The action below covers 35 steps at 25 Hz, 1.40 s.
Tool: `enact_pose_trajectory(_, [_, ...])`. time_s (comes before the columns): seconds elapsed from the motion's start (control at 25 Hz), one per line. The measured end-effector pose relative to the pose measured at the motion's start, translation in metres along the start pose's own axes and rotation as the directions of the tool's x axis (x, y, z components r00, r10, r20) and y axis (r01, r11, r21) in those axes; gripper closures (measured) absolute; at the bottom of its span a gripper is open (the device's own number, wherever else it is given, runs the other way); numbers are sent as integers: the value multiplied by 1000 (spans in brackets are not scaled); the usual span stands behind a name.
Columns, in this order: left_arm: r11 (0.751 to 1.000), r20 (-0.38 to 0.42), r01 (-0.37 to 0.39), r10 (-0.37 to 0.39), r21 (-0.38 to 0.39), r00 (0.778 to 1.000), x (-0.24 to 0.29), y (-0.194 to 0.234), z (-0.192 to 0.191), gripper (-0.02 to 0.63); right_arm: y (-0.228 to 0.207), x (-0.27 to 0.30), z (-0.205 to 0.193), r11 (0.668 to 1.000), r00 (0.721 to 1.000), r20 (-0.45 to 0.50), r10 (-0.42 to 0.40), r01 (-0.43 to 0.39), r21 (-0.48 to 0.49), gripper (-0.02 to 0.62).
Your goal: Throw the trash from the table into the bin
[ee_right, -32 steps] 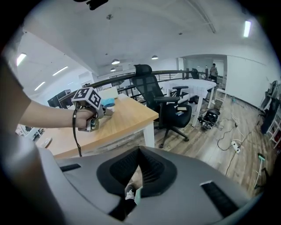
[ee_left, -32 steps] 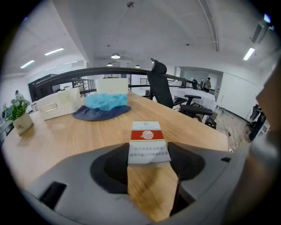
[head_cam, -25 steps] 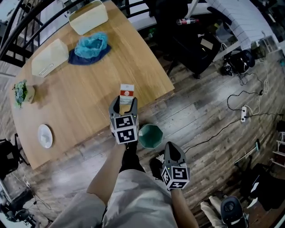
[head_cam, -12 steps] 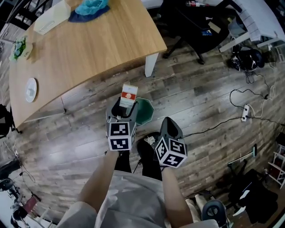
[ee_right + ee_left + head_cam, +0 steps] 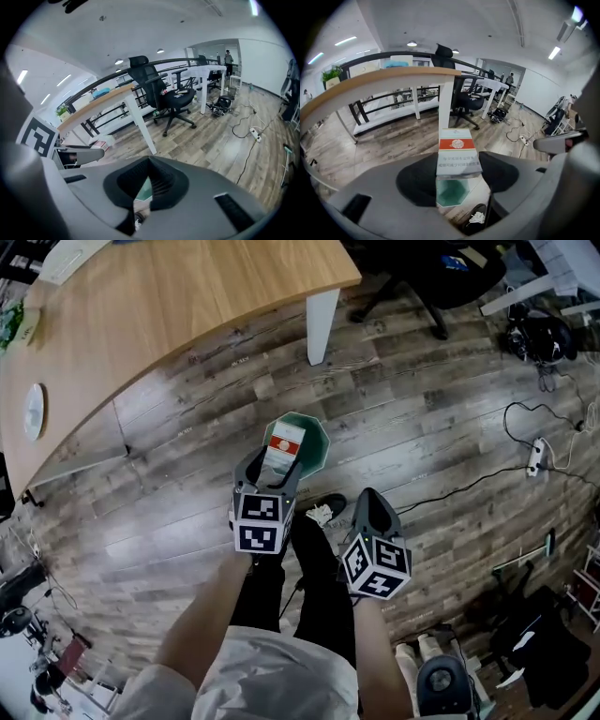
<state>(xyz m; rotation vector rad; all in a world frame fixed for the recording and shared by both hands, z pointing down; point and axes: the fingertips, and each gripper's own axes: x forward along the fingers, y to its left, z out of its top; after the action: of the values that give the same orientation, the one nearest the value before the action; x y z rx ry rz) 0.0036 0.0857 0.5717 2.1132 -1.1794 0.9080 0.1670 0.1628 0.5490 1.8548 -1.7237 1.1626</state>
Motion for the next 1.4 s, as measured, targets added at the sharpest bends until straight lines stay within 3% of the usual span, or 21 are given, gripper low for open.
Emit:
enact_pose_trajectory(0.52, [997,-74,40,-45,-69,996,151,16,-136,318,-24,112,-78,996,998,-14,58,-59,-72,569])
enact_pose_trajectory(0.88, [987,-166,19,-45,-158,985,248,28,-224,319,-33,173,-109,991,992,16,123,-122,-47,569])
enact_pose_trajectory(1.04, [987,-183,20,-50,-162,982,259,29,-232,316,-29,183,-105,985,986,16,164,-163,-63,569])
enact_pose_trajectory(1.12, [989,-159,23,-47,-149,986,258,28,-226,256,-24,180,-99,981,984,20,178,-176,-83,569])
enact_pose_trajectory(1.24, [985,-143,31,-55,-170,988,250,26,-215,229,-12,168,-87,976,980,31,195,-191,-108,569])
enact_pose_trajectory(1.4, [983,-155,35,-63,-178,986,238,25,-207,227,0,157,-78,974,979,31,201,-197,-111,569])
